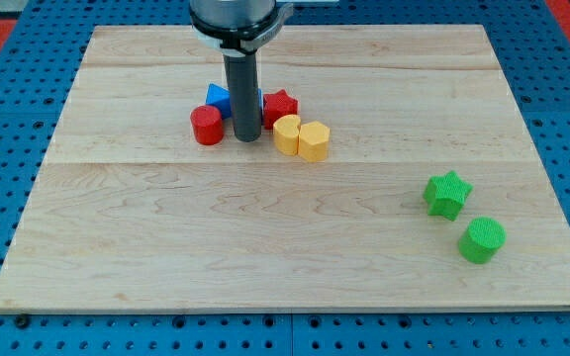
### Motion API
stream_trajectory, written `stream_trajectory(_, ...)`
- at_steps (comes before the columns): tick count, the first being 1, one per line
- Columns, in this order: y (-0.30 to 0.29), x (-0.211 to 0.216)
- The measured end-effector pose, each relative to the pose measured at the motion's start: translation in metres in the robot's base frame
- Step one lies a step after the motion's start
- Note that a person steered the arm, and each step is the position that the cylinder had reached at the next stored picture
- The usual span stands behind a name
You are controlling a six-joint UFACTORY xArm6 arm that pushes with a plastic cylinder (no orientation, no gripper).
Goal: Push the yellow blocks towards the green blocks
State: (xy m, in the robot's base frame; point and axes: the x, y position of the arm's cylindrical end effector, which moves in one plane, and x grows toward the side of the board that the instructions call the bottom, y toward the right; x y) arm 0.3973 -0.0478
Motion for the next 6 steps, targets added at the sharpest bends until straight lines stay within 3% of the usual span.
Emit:
stream_trajectory(2,0.123,0.031)
stream_trajectory(3,0.153,0.043)
stream_trajectory(5,0.153,0.046)
stream_trajectory(6,0.155,0.071)
